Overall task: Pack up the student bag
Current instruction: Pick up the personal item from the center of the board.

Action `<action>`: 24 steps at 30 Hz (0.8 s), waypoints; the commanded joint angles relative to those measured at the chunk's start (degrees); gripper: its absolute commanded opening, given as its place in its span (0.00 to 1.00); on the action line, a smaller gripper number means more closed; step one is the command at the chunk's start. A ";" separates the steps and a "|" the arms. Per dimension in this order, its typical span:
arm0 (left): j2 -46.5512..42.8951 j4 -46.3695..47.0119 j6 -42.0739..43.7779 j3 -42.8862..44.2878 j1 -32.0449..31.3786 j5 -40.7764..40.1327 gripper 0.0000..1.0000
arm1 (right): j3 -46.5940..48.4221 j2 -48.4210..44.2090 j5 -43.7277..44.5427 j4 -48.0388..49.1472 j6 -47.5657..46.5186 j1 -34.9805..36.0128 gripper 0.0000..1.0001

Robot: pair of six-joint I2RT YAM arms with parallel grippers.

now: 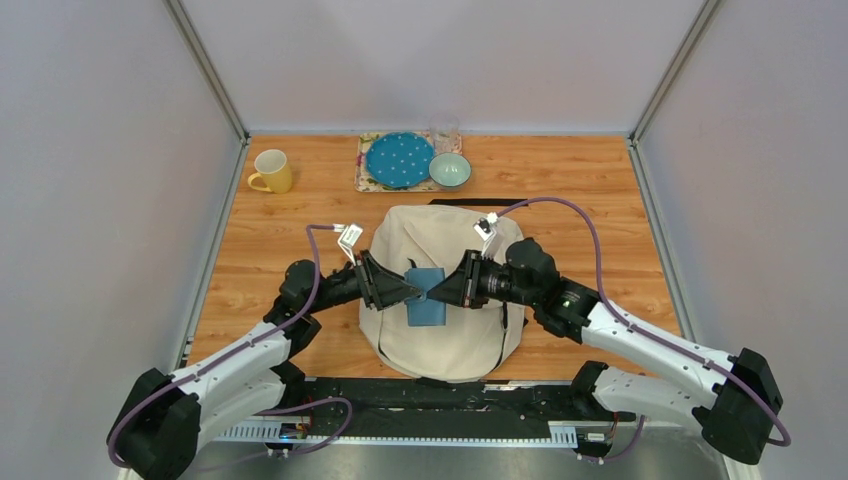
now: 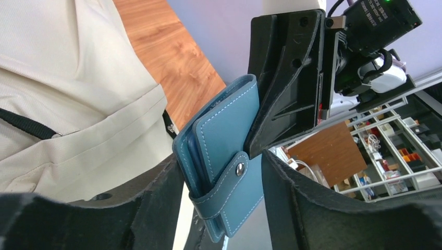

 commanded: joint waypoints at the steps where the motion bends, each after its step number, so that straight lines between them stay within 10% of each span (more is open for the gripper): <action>1: 0.80 3.49 0.06 3.08 -0.75 0.48 0.58 | 1.62 0.71 -1.27 3.54 0.71 0.01 0.17; 8: 1.60 2.53 -0.03 2.91 -0.84 0.13 0.07 | 1.71 -0.17 -1.10 -0.06 -1.22 0.01 0.33; 15: -0.60 -1.60 2.43 2.56 -0.84 -0.92 0.00 | -0.48 -6.84 4.62 -5.34 -2.20 -0.07 0.54; 24: 1.07 3.83 -0.46 3.35 -0.84 4.43 0.00 | -3.47 -6.68 1.81 -1.04 0.00 0.01 0.52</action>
